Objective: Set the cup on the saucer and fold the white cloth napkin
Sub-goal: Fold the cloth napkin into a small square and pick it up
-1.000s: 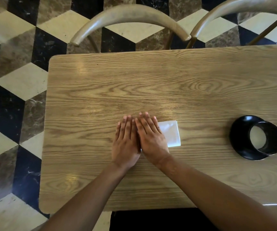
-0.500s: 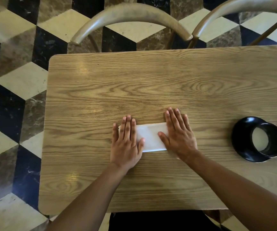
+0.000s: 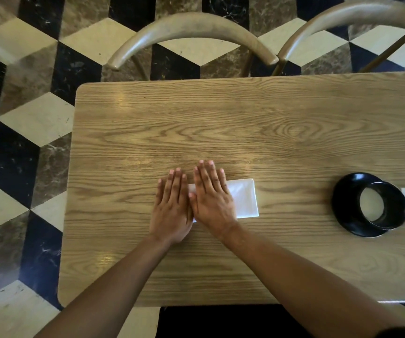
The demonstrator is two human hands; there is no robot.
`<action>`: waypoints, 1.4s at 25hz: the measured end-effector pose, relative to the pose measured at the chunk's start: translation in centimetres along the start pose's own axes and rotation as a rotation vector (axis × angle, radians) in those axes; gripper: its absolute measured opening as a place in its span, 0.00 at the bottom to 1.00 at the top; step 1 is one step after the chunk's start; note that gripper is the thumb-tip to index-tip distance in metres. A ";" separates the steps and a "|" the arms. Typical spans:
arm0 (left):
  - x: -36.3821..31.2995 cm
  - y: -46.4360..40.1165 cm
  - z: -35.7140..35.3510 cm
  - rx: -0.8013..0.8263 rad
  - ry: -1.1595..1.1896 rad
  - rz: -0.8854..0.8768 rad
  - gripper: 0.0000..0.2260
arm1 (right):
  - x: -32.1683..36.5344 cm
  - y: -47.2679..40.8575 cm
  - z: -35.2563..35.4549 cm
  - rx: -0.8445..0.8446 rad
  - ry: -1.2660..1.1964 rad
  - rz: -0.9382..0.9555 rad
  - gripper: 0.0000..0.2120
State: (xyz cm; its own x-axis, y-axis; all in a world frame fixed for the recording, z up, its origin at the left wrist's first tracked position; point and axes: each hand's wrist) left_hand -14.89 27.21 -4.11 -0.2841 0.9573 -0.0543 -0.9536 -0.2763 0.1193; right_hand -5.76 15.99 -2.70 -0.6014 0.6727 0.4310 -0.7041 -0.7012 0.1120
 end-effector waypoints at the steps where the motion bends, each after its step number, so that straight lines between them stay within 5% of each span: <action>1: 0.3 0.0 -0.3 0.015 -0.008 -0.009 0.29 | -0.1 -0.2 -0.6 -0.005 0.001 -0.004 0.31; 7: 0.6 -0.1 -0.4 0.022 -0.014 -0.023 0.31 | -2.4 0.4 -0.8 -0.036 0.011 0.022 0.34; 13: 0.8 0.0 -0.1 0.051 0.013 -0.031 0.33 | -9.6 2.3 2.5 -0.031 0.099 -0.145 0.38; 20: 0.6 -0.1 1.0 0.161 0.065 -0.030 0.36 | -9.0 2.2 3.4 0.034 0.123 -0.175 0.36; 26: 1.5 0.8 3.4 -0.081 0.185 -0.016 0.25 | -6.6 5.7 5.3 -0.265 -0.002 -0.244 0.22; 30: 2.2 1.9 3.1 -0.196 0.120 -0.298 0.15 | -3.6 8.9 3.8 -0.116 -0.025 -0.014 0.14; 35: 2.9 3.1 3.3 -0.037 0.049 -0.419 0.15 | 0.6 8.8 2.5 0.150 -0.044 -0.003 0.11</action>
State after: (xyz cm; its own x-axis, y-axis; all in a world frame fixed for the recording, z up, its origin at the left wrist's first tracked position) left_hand -18.32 29.45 -0.68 0.1249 0.9825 -0.1380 -0.9904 0.1317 0.0412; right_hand -11.36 9.68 0.78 -0.5799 0.6663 0.4687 -0.6396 -0.7288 0.2447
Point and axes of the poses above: each hand's wrist, its own y-axis away from the middle knuckle, its own z-axis out of the back of the hand, x = y × z, and after that the axes turned 7 degrees about -y, right-handed
